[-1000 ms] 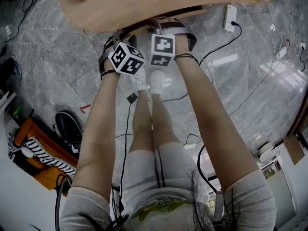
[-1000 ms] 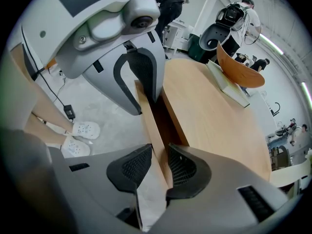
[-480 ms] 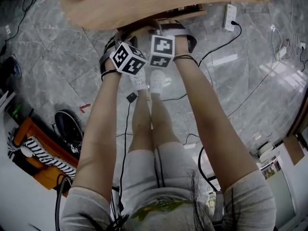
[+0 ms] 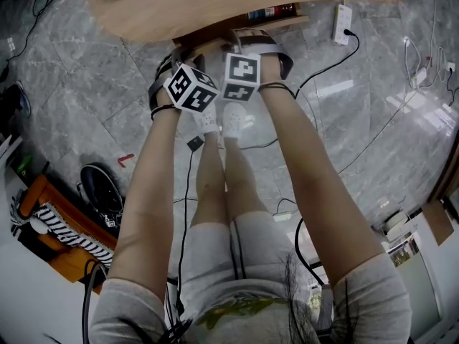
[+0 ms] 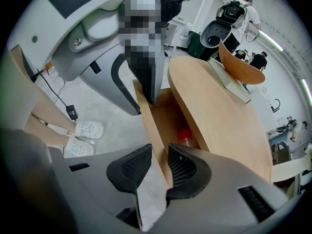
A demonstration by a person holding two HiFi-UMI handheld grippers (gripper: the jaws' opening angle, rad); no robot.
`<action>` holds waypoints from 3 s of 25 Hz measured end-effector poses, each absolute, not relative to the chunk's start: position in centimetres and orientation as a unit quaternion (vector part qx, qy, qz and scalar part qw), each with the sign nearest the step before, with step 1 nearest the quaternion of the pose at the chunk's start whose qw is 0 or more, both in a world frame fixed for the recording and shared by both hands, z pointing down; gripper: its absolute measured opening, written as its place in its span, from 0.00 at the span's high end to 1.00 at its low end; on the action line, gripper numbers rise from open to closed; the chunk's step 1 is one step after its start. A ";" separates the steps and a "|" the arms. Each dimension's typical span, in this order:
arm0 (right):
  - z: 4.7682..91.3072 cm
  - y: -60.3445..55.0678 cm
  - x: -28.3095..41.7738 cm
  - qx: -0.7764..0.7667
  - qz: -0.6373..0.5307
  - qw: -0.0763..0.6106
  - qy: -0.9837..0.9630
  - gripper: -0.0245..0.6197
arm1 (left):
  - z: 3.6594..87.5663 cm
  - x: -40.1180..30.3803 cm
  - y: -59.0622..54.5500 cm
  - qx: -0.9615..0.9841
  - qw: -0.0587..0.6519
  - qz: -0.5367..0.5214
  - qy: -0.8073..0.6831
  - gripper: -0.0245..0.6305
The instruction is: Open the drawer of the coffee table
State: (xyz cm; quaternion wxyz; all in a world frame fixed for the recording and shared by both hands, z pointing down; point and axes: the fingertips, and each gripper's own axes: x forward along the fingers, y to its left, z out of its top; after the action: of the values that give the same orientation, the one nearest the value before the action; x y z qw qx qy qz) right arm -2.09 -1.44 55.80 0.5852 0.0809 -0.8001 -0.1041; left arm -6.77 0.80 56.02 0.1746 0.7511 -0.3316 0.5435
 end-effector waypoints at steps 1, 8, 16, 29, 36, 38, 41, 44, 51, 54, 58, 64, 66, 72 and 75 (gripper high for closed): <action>55.8 -1.4 -2.1 0.081 -0.104 0.585 -0.800 0.80 | 56.0 -6.7 0.8 0.751 0.174 0.543 -0.332 0.78; 55.7 -1.5 -2.0 0.087 -0.105 0.583 -0.801 0.80 | 55.9 -6.7 0.8 0.752 0.173 0.540 -0.336 0.78; 55.7 -1.4 -2.0 0.091 -0.103 0.582 -0.802 0.80 | 56.0 -6.7 0.8 0.752 0.173 0.539 -0.339 0.78; 55.8 -1.0 -1.8 0.096 -0.096 0.581 -0.802 0.80 | 56.0 -6.5 1.3 0.753 0.175 0.540 -0.333 0.78; 55.8 -0.8 -1.7 0.108 -0.098 0.579 -0.802 0.80 | 56.0 -6.4 1.4 0.754 0.173 0.536 -0.337 0.78; 55.8 -0.6 -1.6 0.109 -0.097 0.579 -0.802 0.80 | 56.0 -6.3 1.6 0.754 0.175 0.536 -0.337 0.78; 55.8 -0.4 -1.6 0.107 -0.097 0.580 -0.802 0.80 | 56.0 -6.2 1.8 0.754 0.179 0.534 -0.339 0.78; 55.7 -0.4 -1.5 0.109 -0.096 0.580 -0.802 0.80 | 56.0 -6.2 1.9 0.754 0.180 0.532 -0.341 0.78; 55.9 -0.4 -1.4 0.113 -0.096 0.578 -0.803 0.80 | 56.1 -6.1 1.9 0.754 0.180 0.530 -0.344 0.78; 55.9 0.0 -1.3 0.111 -0.094 0.579 -0.802 0.80 | 56.2 -6.0 2.3 0.755 0.177 0.536 -0.335 0.78; 55.9 0.9 -1.1 0.111 -0.092 0.580 -0.802 0.80 | 56.2 -5.8 3.2 0.757 0.171 0.539 -0.329 0.78; 56.0 1.1 -0.9 0.113 -0.094 0.579 -0.802 0.80 | 56.2 -5.6 3.4 0.756 0.174 0.536 -0.334 0.78; 55.9 1.3 -0.9 0.114 -0.095 0.579 -0.802 0.80 | 56.2 -5.5 3.5 0.757 0.170 0.536 -0.332 0.78; 56.1 2.1 -0.5 0.111 -0.097 0.580 -0.801 0.80 | 56.4 -5.1 4.5 0.759 0.168 0.539 -0.323 0.79; 56.1 2.4 -0.3 0.111 -0.093 0.579 -0.802 0.80 | 56.4 -5.0 4.7 0.758 0.172 0.541 -0.323 0.79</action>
State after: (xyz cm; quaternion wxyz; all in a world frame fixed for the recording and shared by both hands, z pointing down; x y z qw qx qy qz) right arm -0.33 2.37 56.15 0.5792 0.1110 -0.8022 -0.0933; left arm -4.95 4.69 56.40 0.1716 0.7575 -0.3225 0.5410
